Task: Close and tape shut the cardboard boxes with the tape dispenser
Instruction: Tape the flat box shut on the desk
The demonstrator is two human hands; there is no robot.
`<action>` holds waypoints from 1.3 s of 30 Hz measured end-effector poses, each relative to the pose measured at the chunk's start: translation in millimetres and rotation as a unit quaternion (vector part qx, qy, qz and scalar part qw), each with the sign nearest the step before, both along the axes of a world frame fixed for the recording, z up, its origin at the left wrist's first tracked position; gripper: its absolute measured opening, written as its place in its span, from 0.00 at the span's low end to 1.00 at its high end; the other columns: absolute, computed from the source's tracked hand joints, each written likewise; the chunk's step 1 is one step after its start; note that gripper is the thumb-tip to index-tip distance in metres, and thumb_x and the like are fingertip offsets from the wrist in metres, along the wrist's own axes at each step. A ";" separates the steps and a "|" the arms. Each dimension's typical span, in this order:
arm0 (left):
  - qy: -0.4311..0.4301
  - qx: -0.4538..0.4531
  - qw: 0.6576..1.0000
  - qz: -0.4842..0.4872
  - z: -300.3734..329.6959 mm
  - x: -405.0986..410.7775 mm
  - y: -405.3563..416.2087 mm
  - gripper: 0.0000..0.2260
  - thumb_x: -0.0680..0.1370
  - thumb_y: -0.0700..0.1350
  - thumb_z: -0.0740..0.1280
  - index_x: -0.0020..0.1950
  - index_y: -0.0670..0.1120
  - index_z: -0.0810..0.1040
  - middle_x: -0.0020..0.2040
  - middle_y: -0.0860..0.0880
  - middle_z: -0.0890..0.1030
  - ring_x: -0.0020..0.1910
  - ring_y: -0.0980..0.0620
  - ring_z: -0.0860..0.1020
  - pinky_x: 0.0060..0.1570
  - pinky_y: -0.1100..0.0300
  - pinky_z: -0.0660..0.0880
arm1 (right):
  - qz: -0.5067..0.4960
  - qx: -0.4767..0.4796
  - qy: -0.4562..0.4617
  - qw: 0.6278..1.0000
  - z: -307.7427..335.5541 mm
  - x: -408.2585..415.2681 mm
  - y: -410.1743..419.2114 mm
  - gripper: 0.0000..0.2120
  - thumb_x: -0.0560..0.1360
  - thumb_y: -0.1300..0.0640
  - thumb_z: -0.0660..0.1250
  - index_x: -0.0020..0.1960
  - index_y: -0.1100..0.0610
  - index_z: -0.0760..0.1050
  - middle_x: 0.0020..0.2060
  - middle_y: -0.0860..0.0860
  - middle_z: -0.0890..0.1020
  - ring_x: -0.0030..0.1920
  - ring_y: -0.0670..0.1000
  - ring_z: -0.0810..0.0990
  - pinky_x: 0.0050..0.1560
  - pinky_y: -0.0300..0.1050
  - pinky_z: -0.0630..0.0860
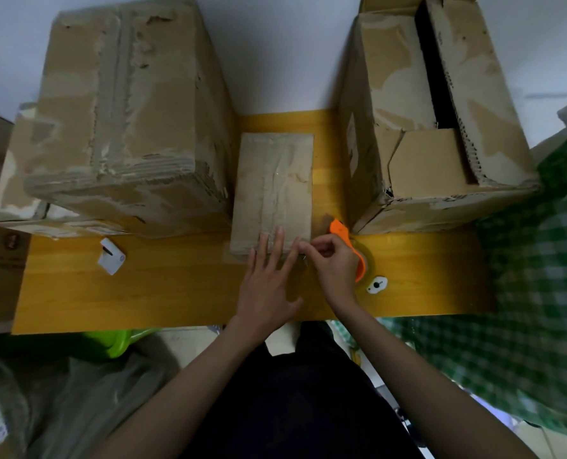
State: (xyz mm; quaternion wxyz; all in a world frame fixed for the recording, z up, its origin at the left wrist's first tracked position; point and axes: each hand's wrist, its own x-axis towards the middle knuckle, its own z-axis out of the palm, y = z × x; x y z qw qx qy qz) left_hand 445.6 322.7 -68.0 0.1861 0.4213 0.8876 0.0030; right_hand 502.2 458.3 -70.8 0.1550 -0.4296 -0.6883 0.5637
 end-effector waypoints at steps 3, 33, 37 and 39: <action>-0.029 0.024 0.999 0.007 0.0 -0.8 0.7 0.48 0.74 0.63 0.64 0.82 0.55 0.35 0.81 0.48 0.31 0.79 0.44 0.31 0.79 0.42 0.46 | -0.027 -0.060 -0.037 0.997 -6.6 -2.6 3.6 0.09 0.71 0.55 0.78 0.44 0.59 0.82 0.34 0.46 0.82 0.32 0.35 0.79 0.38 0.36 0.72; -0.164 0.272 0.905 0.283 21.1 -74.2 -68.6 0.13 0.81 0.46 0.68 0.66 0.53 0.79 0.62 0.52 0.78 0.55 0.61 0.77 0.59 0.61 0.76 | 0.153 0.114 -0.032 0.981 -0.9 6.0 27.7 0.04 0.76 0.63 0.73 0.46 0.54 0.82 0.39 0.41 0.81 0.43 0.37 0.80 0.44 0.29 0.74; -0.174 0.253 0.916 0.258 18.2 -84.6 -65.3 0.12 0.79 0.39 0.71 0.60 0.50 0.81 0.48 0.56 0.80 0.46 0.64 0.77 0.46 0.68 0.76 | 0.210 0.150 -0.035 0.966 -5.4 13.4 32.4 0.14 0.74 0.68 0.72 0.53 0.52 0.79 0.41 0.44 0.81 0.44 0.42 0.79 0.43 0.29 0.74; -0.170 0.251 0.925 0.230 17.6 -88.2 -65.3 0.12 0.77 0.36 0.72 0.58 0.48 0.81 0.46 0.55 0.81 0.46 0.65 0.77 0.45 0.72 0.73 | 0.246 0.164 -0.024 0.955 -4.2 13.3 32.3 0.17 0.73 0.71 0.72 0.56 0.54 0.78 0.43 0.46 0.80 0.45 0.43 0.78 0.45 0.33 0.77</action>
